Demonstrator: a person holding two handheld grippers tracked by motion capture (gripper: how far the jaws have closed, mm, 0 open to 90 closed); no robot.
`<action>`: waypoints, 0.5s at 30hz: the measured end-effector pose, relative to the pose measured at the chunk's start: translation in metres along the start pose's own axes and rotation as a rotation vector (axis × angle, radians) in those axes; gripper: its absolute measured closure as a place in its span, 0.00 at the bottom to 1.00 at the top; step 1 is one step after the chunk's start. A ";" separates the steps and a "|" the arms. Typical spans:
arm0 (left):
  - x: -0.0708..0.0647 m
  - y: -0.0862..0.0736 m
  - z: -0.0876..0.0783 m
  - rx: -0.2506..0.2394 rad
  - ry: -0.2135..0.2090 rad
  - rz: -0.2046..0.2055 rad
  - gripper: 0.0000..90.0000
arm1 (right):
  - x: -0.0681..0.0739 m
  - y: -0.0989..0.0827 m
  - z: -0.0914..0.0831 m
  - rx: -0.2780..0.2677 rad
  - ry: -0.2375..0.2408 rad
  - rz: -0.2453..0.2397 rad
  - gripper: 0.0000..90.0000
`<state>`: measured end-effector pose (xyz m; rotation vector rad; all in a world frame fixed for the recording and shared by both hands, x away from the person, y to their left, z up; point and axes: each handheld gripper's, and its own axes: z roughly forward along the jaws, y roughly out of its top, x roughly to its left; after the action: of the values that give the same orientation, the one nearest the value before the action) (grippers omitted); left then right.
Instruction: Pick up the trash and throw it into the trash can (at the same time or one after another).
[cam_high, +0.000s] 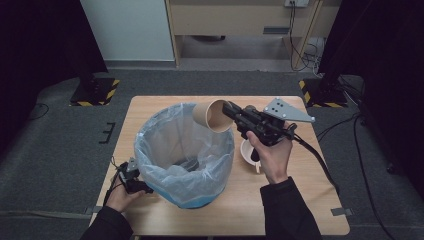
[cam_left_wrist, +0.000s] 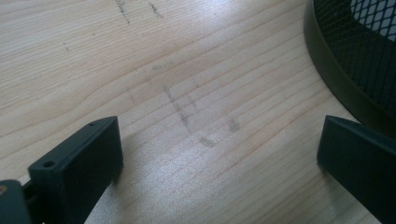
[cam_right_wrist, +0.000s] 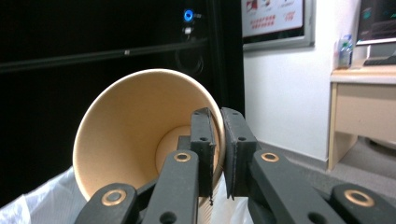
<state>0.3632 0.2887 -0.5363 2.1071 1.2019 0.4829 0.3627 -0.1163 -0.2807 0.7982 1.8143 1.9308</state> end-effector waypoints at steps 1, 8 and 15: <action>0.000 0.000 0.000 0.000 0.000 0.000 0.00 | 0.001 -0.002 0.002 0.011 0.003 -0.003 0.94; 0.000 0.000 0.000 0.000 0.000 0.001 0.00 | 0.006 -0.016 0.016 0.118 0.043 -0.015 0.85; 0.000 0.000 0.000 0.000 0.000 0.000 0.00 | 0.003 -0.009 0.009 0.103 0.041 -0.025 0.70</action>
<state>0.3632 0.2887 -0.5363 2.1071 1.2015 0.4829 0.3657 -0.1064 -0.2887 0.7699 1.9520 1.8639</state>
